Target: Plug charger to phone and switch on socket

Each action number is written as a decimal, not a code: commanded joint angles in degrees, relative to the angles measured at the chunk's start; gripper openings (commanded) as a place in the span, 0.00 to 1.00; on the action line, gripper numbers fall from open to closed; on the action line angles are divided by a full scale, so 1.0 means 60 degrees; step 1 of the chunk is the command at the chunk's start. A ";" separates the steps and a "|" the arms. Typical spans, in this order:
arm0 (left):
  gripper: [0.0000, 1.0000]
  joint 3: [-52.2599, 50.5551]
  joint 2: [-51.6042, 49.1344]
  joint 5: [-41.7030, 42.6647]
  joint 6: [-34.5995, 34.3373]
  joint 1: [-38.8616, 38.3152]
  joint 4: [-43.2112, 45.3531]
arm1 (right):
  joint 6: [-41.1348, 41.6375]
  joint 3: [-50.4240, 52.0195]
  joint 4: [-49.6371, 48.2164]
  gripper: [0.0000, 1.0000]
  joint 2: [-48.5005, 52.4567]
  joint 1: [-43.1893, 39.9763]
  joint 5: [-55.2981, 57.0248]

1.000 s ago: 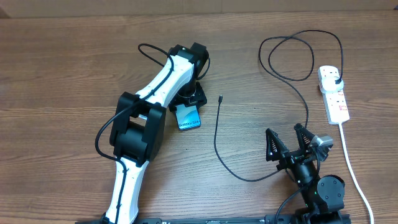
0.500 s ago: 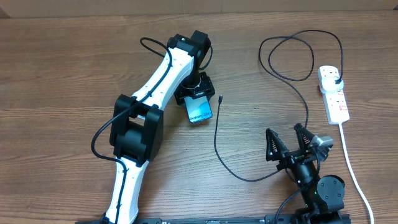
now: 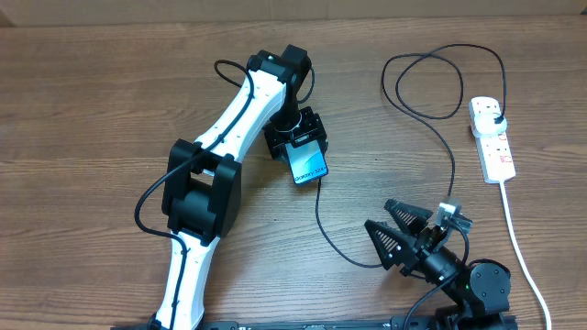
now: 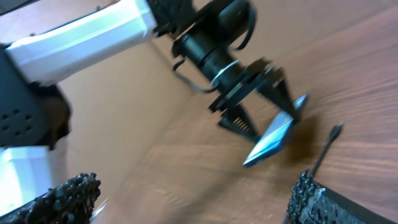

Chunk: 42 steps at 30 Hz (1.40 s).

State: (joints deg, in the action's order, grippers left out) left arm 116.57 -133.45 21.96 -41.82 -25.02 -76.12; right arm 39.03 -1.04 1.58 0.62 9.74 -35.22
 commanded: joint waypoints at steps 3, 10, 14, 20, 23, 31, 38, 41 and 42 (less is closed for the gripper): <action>0.04 0.0284 -0.0044 0.0601 0.0076 0.0051 0.0011 | 0.0324 0.0098 -0.0029 1.00 -0.0073 -0.0069 -0.0641; 0.04 0.0284 -0.0044 0.0601 -0.0036 0.0051 0.0204 | 0.1249 0.0091 -0.0007 1.00 0.0222 -0.0062 -0.0441; 0.04 0.0284 -0.0044 0.0597 -0.0106 0.0051 0.0233 | 0.1494 -0.0251 -0.0102 0.99 0.0663 0.0011 -0.0200; 0.04 0.0284 -0.0044 0.0594 -0.0244 0.0055 0.0310 | 0.0601 -0.1599 -0.0098 1.00 0.2412 0.0568 0.0874; 0.04 0.0284 -0.0044 0.0597 -0.0350 0.0058 0.0324 | 0.0401 -0.2036 -0.0113 0.99 0.3920 0.0889 0.1264; 0.04 0.0284 -0.0044 0.0729 -0.0867 0.0102 0.0455 | 0.0255 -0.3322 -0.0543 1.00 0.8360 0.1982 0.3366; 0.04 0.0284 -0.0044 0.1501 -0.1002 0.0342 0.0477 | 0.1676 -0.4677 -0.0692 1.00 1.1573 0.2579 0.4058; 0.04 0.0284 -0.0044 0.1650 -0.1009 0.0426 0.0474 | 0.1126 -0.4830 -0.1129 1.00 1.1981 0.2583 0.2947; 0.04 0.0284 -0.0044 0.1698 -0.1053 0.0441 0.0477 | 0.1129 -0.4830 -0.1373 1.00 1.1992 0.2583 0.2892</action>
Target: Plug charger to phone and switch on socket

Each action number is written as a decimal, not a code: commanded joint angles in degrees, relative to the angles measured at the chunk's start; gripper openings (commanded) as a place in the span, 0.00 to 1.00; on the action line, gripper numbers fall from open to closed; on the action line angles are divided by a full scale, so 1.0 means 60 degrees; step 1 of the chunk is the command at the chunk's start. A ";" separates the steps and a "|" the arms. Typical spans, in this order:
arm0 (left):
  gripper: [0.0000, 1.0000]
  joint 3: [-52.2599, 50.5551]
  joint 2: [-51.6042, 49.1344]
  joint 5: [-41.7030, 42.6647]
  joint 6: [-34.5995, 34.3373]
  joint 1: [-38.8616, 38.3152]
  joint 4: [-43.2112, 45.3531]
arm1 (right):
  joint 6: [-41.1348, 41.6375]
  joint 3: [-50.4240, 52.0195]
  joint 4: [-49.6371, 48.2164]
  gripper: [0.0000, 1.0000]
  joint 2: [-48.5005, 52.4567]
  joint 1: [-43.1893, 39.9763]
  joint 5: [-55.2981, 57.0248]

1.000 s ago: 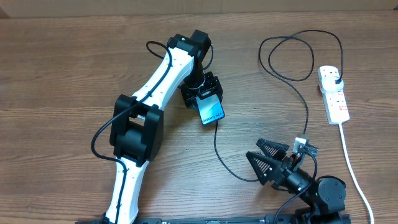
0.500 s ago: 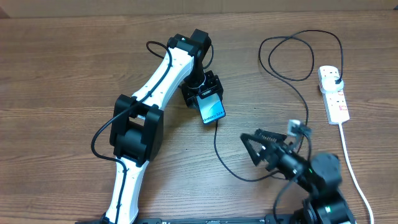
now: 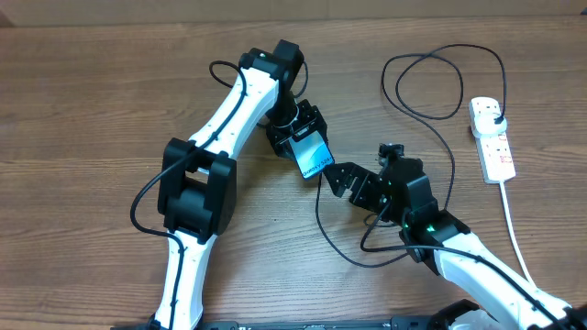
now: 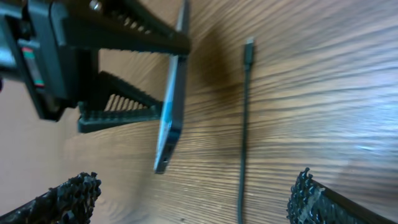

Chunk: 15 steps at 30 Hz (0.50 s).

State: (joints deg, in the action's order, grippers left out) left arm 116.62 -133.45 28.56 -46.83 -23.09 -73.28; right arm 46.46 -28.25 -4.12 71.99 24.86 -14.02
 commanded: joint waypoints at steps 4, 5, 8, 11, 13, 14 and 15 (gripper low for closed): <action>0.04 0.0277 -0.0044 0.0616 -0.0277 0.0160 0.0007 | -0.0193 -0.0295 -0.1257 1.00 0.0102 0.0062 -0.0681; 0.04 0.0277 -0.0044 0.0616 -0.0284 0.0160 0.0007 | -0.0328 -0.0295 -0.1370 1.00 0.0127 0.0069 -0.0681; 0.04 0.0277 -0.0044 0.0616 -0.0463 0.0160 0.0026 | -0.0619 -0.0299 -0.1486 0.98 0.0299 0.0211 -0.0543; 0.04 0.0277 -0.0044 0.0667 -0.0477 0.0160 0.0051 | -0.0546 -0.0306 -0.1490 0.95 0.0678 0.0448 0.0066; 0.04 0.0277 -0.0044 0.0681 -0.0488 0.0160 0.0051 | -0.0302 -0.0313 -0.1665 0.93 0.1078 0.0616 0.0415; 0.04 0.0277 -0.0044 0.0681 -0.0488 0.0160 0.0051 | -0.0204 -0.0324 -0.1796 0.93 0.1242 0.0648 0.0452; 0.04 0.0277 -0.0044 0.0681 -0.0488 0.0160 0.0051 | -0.0098 -0.0364 -0.1989 0.90 0.1486 0.0663 0.0463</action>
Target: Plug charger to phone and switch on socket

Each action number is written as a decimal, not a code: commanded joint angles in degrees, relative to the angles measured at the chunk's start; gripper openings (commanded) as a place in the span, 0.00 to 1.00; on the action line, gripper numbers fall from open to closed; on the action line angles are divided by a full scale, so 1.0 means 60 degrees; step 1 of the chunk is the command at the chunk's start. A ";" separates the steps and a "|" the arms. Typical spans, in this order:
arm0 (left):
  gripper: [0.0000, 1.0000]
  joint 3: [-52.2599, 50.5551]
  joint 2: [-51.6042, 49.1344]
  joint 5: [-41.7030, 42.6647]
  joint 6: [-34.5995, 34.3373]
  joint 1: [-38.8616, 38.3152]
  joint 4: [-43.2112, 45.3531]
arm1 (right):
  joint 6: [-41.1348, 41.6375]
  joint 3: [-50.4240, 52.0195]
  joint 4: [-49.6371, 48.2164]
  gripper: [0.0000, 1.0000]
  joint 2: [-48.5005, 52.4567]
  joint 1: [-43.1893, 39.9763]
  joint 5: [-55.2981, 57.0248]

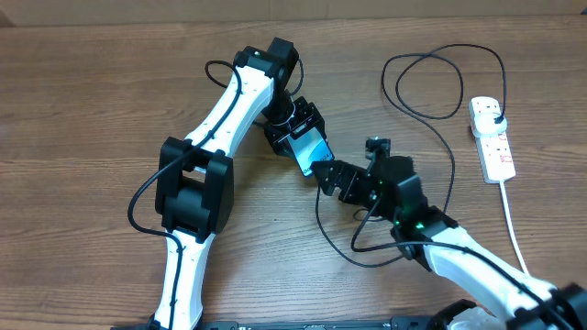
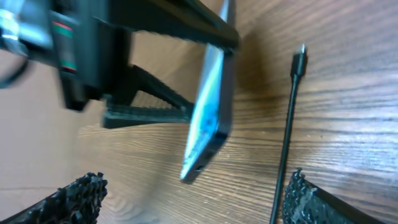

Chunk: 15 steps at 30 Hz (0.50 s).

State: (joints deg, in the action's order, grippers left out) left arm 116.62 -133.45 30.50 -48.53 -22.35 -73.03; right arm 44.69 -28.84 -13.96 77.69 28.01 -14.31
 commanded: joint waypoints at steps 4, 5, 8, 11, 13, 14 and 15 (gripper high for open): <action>0.04 0.0277 -0.0044 0.0364 -0.0208 0.0036 0.0007 | 0.0448 -0.0750 -0.0484 0.89 0.1300 0.0146 0.0630; 0.04 0.0277 -0.0044 0.0368 -0.0211 0.0036 0.0004 | 0.0444 -0.0922 -0.0481 0.88 0.1486 0.0157 0.0627; 0.04 0.0277 -0.0044 0.0401 -0.0273 0.0036 0.0000 | 0.0437 -0.1494 -0.0368 0.85 0.2004 0.0244 0.0750; 0.04 0.0277 -0.0044 0.0401 -0.0280 0.0036 0.0000 | 0.0525 -0.1840 -0.0302 0.80 0.2259 0.0259 0.1009; 0.04 0.0277 -0.0044 0.0401 -0.0324 0.0036 0.0000 | 0.0597 -0.1931 -0.0306 0.74 0.2324 0.0259 0.1147; 0.04 0.0277 -0.0044 0.0401 -0.0401 0.0036 0.0004 | 0.0601 -0.1949 -0.0302 0.70 0.2342 0.0259 0.1198; 0.04 0.0277 -0.0044 0.0401 -0.0484 0.0036 0.0007 | 0.0630 -0.1949 -0.0302 0.68 0.2375 0.0259 0.1206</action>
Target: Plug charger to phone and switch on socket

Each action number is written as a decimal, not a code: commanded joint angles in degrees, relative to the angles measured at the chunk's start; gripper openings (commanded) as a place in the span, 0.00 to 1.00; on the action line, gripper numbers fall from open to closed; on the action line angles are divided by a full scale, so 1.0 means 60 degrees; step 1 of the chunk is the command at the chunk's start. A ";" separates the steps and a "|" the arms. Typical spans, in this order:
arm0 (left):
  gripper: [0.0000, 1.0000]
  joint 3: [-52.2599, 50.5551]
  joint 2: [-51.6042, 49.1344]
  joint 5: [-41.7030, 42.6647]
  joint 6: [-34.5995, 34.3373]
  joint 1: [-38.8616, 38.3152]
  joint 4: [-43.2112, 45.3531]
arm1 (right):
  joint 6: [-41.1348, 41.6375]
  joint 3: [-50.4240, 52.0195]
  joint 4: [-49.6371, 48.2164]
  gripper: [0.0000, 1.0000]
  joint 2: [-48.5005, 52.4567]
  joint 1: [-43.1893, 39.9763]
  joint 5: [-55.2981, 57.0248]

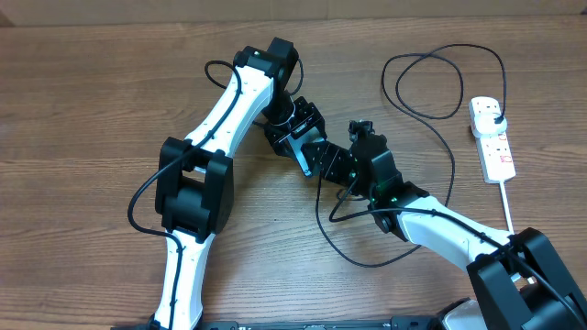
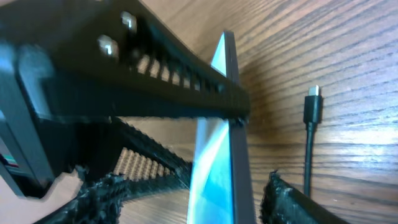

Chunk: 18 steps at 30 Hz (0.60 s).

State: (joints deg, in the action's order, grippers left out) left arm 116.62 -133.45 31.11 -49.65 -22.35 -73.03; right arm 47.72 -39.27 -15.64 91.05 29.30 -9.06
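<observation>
The phone (image 2: 217, 155) stands on edge, lit screen to the left, with my left gripper (image 1: 293, 137) shut on it; its ribbed black fingers (image 2: 155, 74) cross the upper wrist view. My right gripper (image 2: 193, 186) is open, one fingertip on each side of the phone's near end with a gap on both sides. In the overhead view the right gripper (image 1: 323, 160) covers most of the phone (image 1: 301, 156). The charger's plug tip (image 2: 313, 106) lies loose on the wood to the right of the phone. The white socket strip (image 1: 492, 137) lies at the far right.
The black charger cable (image 1: 319, 206) runs from the plug tip towards the front, curves back up and loops at the rear (image 1: 431, 82) to the adapter in the strip (image 1: 491, 112). The strip's white lead (image 1: 518, 247) trails to the front right edge.
My right gripper has moved closer to the phone and now has its open fingers on either side of the phone's near end. The left gripper still holds the phone in about the same place.
At first my right gripper was open low at the front of the table, far from the phone held tilted by my left gripper. Then it was open to the right of the phone, then nearer, over the plug tip. Now it straddles the phone.
</observation>
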 commanded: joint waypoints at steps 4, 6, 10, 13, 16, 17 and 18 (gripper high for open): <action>0.04 0.0277 -0.0044 0.0310 -0.0379 0.0033 0.0076 | 0.0568 -0.0219 -0.0018 0.61 0.0437 0.0047 0.0331; 0.04 0.0277 -0.0044 0.0328 -0.0375 0.0033 0.0069 | 0.0794 -0.0222 -0.0036 0.56 0.0601 0.0044 0.0342; 0.04 0.0277 -0.0044 0.0240 -0.0379 0.0033 0.0098 | 0.0805 -0.0229 -0.0066 0.53 0.0608 0.0047 0.0339; 0.04 0.0277 -0.0044 0.0215 -0.0379 0.0033 0.0211 | 0.0805 -0.0229 -0.0058 0.49 0.0608 0.0047 0.0219; 0.04 0.0277 -0.0044 0.0215 -0.0379 0.0033 0.0291 | 0.0809 -0.0229 -0.0055 0.42 0.0608 0.0047 0.0178; 0.04 0.0277 -0.0044 0.0211 -0.0379 0.0033 0.0295 | 0.0820 -0.0229 -0.0055 0.40 0.0608 0.0047 0.0178; 0.04 0.0277 -0.0044 0.0178 -0.0379 0.0033 0.0295 | 0.0889 -0.0229 -0.0055 0.38 0.0608 0.0047 0.0178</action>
State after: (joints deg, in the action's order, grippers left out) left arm 116.62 -133.45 31.11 -51.11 -22.35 -71.35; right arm 52.51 -39.42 -15.49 94.59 29.30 -7.75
